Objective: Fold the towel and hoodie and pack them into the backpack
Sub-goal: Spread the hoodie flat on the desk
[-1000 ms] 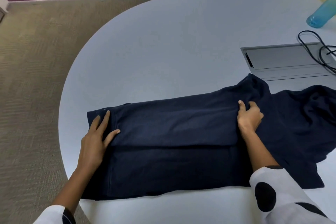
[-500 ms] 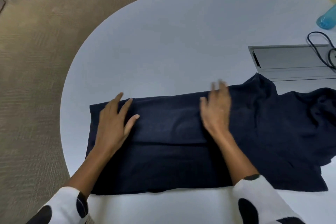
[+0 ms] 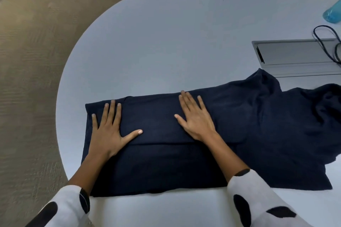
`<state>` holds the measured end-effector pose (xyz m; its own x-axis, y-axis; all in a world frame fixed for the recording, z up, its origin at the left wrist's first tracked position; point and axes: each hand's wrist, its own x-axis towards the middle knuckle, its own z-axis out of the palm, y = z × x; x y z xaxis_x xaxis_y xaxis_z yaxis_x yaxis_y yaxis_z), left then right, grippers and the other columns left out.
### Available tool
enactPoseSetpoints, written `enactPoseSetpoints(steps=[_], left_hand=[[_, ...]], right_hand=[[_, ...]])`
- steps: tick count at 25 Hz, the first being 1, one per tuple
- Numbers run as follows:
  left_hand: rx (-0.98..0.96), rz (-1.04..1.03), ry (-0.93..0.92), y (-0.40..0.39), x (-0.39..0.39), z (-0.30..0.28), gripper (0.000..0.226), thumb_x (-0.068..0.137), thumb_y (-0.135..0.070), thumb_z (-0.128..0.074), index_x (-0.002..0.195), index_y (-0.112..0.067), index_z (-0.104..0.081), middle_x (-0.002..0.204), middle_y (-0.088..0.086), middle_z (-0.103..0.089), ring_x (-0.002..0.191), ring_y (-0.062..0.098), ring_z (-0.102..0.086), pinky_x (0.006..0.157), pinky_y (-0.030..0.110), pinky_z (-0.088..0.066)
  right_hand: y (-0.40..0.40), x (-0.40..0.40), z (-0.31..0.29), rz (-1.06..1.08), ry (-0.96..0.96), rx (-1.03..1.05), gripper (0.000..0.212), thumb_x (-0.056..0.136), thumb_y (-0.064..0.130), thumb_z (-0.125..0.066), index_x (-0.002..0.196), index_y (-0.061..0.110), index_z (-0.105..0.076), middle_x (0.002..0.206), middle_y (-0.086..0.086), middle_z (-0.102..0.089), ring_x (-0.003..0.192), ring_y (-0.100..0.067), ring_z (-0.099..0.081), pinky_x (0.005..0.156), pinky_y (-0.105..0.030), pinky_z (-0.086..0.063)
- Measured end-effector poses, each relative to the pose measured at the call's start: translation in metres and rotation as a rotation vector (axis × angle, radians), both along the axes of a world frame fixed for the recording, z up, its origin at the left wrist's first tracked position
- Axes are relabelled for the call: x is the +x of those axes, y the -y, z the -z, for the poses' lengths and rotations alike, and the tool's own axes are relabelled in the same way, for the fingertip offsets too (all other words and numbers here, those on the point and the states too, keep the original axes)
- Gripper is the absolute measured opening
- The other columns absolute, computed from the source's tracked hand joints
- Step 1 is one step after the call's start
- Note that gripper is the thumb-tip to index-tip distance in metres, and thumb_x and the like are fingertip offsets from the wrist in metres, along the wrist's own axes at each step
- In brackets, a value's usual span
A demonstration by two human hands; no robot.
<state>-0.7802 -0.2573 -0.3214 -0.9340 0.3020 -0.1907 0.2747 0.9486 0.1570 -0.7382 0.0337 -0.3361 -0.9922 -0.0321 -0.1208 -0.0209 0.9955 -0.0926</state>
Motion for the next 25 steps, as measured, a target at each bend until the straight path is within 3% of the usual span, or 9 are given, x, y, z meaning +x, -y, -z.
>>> enactPoseSetpoints(steps=[4, 6, 8, 12, 15, 18, 22, 24, 25], left_hand=[[0.037, -0.015, 0.001, 0.002, 0.0, 0.003, 0.112, 0.067, -0.092, -0.015, 0.151, -0.023, 0.01, 0.158, -0.006, 0.015, 0.145, 0.01, 0.017, 0.118, 0.051, 0.004], [0.052, -0.036, -0.01, 0.003, -0.002, 0.005, 0.115, 0.067, -0.092, -0.017, 0.152, -0.019, 0.006, 0.159, -0.002, 0.015, 0.146, 0.016, 0.015, 0.118, 0.049, 0.003], [0.087, -0.091, -0.019, 0.005, -0.005, 0.005, 0.118, 0.066, -0.091, -0.018, 0.152, -0.013, 0.001, 0.159, 0.003, 0.013, 0.147, 0.024, 0.01, 0.118, 0.047, 0.001], [0.069, -0.147, 0.02, 0.006, -0.006, 0.003, 0.119, 0.067, -0.09, -0.014, 0.152, -0.008, -0.002, 0.16, 0.006, 0.011, 0.147, 0.026, 0.004, 0.119, 0.048, -0.003], [-0.037, -0.194, 0.07, -0.001, -0.009, -0.002, 0.111, 0.073, -0.089, -0.014, 0.151, -0.013, 0.004, 0.158, 0.0, 0.019, 0.147, 0.02, 0.011, 0.115, 0.056, 0.002], [-0.122, -0.27, 0.068, -0.021, -0.002, -0.013, 0.102, 0.078, -0.078, -0.019, 0.151, -0.008, -0.003, 0.159, 0.004, 0.013, 0.146, 0.022, 0.012, 0.11, 0.065, 0.005], [0.006, -0.238, -0.043, -0.08, 0.013, -0.026, 0.085, 0.085, -0.065, -0.028, 0.149, -0.008, -0.025, 0.159, 0.017, -0.003, 0.146, 0.031, 0.005, 0.111, 0.064, 0.006], [0.095, -0.128, -0.029, -0.129, 0.011, -0.028, 0.075, 0.089, -0.059, -0.031, 0.146, -0.011, -0.033, 0.159, 0.015, -0.006, 0.146, 0.03, 0.004, 0.112, 0.058, 0.008], [0.133, -0.072, -0.024, -0.155, 0.01, -0.028, 0.07, 0.09, -0.056, -0.032, 0.145, -0.012, -0.035, 0.159, 0.014, -0.007, 0.147, 0.03, 0.003, 0.113, 0.055, 0.007]], right_hand=[[-0.081, 0.022, -0.008, 0.294, -0.002, 0.153, 0.081, 0.09, 0.065, -0.005, 0.152, 0.013, -0.006, 0.161, -0.001, -0.001, 0.148, -0.013, 0.003, 0.116, -0.05, 0.016], [-0.107, 0.033, -0.01, 0.497, 0.017, 0.094, 0.081, 0.088, 0.071, -0.006, 0.152, 0.021, 0.002, 0.16, 0.004, 0.007, 0.147, -0.014, 0.009, 0.112, -0.051, 0.019], [-0.122, 0.043, -0.009, 0.609, 0.026, 0.0, 0.084, 0.084, 0.074, -0.003, 0.152, 0.025, 0.005, 0.16, 0.005, 0.011, 0.147, -0.013, 0.013, 0.115, -0.051, 0.014], [-0.133, 0.05, -0.007, 0.585, 0.025, -0.074, 0.08, 0.089, 0.068, -0.011, 0.152, 0.022, 0.006, 0.16, 0.006, 0.013, 0.146, -0.012, 0.015, 0.118, -0.049, 0.007], [-0.134, 0.049, -0.008, 0.574, 0.036, -0.09, 0.079, 0.09, 0.066, -0.012, 0.152, 0.021, 0.008, 0.159, 0.006, 0.015, 0.146, -0.012, 0.016, 0.117, -0.048, 0.01], [-0.144, 0.054, -0.01, 0.508, 0.062, -0.104, 0.083, 0.085, 0.071, 0.001, 0.15, 0.021, 0.013, 0.158, 0.005, 0.021, 0.145, -0.013, 0.019, 0.116, -0.045, 0.013], [-0.152, 0.082, -0.024, 0.379, 0.143, -0.154, 0.105, 0.066, 0.078, 0.026, 0.151, 0.019, 0.01, 0.157, 0.006, 0.02, 0.146, -0.014, 0.014, 0.118, -0.039, 0.009], [-0.163, 0.098, -0.034, 0.334, 0.141, -0.235, 0.102, 0.074, 0.08, 0.012, 0.153, 0.017, -0.007, 0.16, 0.005, 0.005, 0.148, -0.015, 0.001, 0.119, -0.034, 0.001], [-0.171, 0.102, -0.042, 0.344, 0.115, -0.326, 0.088, 0.085, 0.075, -0.01, 0.15, 0.016, -0.025, 0.159, 0.003, -0.015, 0.146, -0.016, -0.016, 0.118, -0.032, -0.011]])
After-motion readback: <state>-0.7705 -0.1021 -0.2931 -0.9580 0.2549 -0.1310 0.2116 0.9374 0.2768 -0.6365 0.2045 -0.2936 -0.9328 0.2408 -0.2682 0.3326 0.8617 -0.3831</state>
